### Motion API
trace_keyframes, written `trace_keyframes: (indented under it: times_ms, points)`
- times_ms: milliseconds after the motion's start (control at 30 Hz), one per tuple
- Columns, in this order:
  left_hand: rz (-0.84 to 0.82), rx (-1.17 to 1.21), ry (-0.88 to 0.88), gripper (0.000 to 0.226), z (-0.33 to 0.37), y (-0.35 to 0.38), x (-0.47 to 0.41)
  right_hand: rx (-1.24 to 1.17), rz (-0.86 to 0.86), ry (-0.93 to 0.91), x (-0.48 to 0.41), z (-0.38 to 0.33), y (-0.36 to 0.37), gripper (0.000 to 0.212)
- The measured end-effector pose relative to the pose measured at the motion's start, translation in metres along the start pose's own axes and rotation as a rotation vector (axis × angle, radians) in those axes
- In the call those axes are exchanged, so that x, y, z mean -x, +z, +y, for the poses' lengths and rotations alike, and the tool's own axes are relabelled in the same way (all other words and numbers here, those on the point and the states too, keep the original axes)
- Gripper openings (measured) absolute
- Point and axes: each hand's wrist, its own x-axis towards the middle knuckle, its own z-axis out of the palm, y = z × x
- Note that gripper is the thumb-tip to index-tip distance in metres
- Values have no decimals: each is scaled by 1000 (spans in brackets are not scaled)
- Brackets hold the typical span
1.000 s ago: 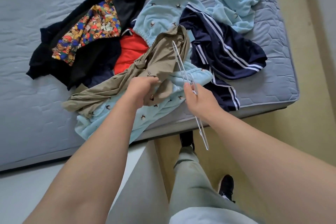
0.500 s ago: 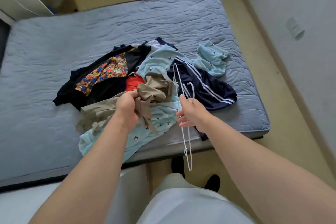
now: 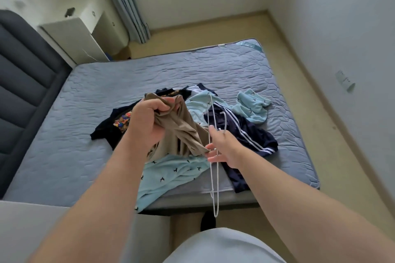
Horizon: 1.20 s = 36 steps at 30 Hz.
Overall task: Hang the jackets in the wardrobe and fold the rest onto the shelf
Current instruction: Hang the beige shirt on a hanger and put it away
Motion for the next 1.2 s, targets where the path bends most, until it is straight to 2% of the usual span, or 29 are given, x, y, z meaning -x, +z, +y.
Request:
trace_keyframes:
  times_ms: [133, 233, 300, 333, 367, 433, 467, 533, 667, 767, 867, 967, 1033, 1133, 1200]
  points:
    - [-76, 84, 98, 27, 11, 36, 23, 10, -21, 6, 12, 8, -8, 52]
    - [-127, 182, 130, 14, 15, 55, 32, -23, -58, 31, 16, 11, -11, 22]
    - [-170, 212, 117, 16, 18, 63, 37, -80, -42, 68, 21, 9, -9, 17]
    - [-196, 211, 110, 20, 20, 65, 38, -30, 11, 39, 19, 9, -9, 10]
    - [-217, 203, 105, 25, 23, 67, 39, 36, 57, -15, 16, 10, -9, 16]
    - [-231, 208, 102, 27, 26, 69, 39, 117, 79, -89, 13, 10, -10, 44]
    - [-234, 225, 103, 28, 28, 69, 37, 122, 87, -95, 14, 8, -10, 48]
    - [-256, 246, 113, 31, 33, 70, 32, 162, 159, -123, 11, 4, -13, 44]
    - [-299, 265, 124, 34, 42, 66, 19, 224, 262, -170, 5, -7, -25, 16]
    - [-240, 215, 120, 36, 46, 51, 4, 355, 361, -264, 2, -18, -32, 15]
    - [95, -48, 143, 36, 43, 28, -18, 373, 426, -338, 6, -42, -36, 7]
    - [364, -495, 157, 18, 30, -2, -36, 306, 423, -372, 12, -69, -34, 10]
    - [383, -808, 48, 10, 15, -18, -46, 255, 393, -414, 19, -84, -29, 18]
    - [186, -1253, -171, 12, -3, -31, -58, 207, 351, -494, 23, -103, -18, 17]
    - [155, -1437, -177, 17, -10, -33, -67, 189, 343, -526, 23, -115, -14, 21]
